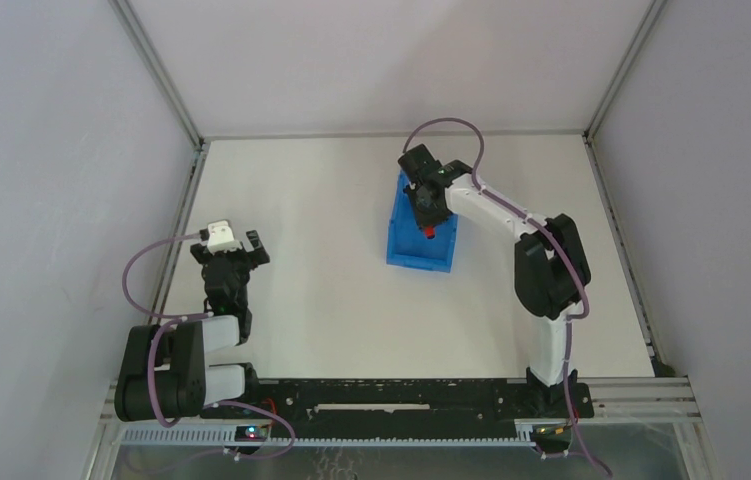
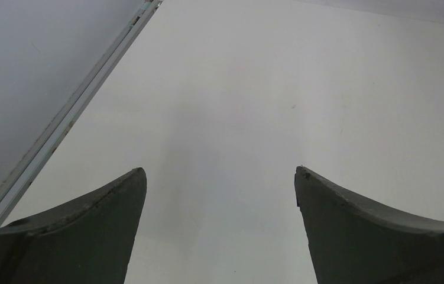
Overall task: Put the screwdriver in the bin
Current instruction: Place the screwdriver in the bin.
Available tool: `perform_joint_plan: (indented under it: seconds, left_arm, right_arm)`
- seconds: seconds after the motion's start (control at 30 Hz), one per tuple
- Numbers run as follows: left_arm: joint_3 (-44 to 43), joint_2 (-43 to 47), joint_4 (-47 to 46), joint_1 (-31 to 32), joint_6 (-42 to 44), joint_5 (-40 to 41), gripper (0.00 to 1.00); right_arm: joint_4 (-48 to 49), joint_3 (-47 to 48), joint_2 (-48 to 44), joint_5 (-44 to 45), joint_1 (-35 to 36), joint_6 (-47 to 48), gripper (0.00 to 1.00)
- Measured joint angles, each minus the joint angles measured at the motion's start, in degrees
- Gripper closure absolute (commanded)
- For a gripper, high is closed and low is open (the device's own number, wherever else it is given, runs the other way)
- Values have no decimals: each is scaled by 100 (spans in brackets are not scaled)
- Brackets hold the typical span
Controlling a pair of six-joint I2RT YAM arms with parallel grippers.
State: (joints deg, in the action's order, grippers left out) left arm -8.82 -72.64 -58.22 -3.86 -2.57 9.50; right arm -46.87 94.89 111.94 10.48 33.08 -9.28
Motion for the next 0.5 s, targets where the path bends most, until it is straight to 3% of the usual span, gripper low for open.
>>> perform_joint_plan:
  seconds: [0.5]
  left_arm:
    - [0, 0, 2, 0, 0, -2, 0]
  right_arm:
    - [260, -83, 553, 111, 0, -48, 74]
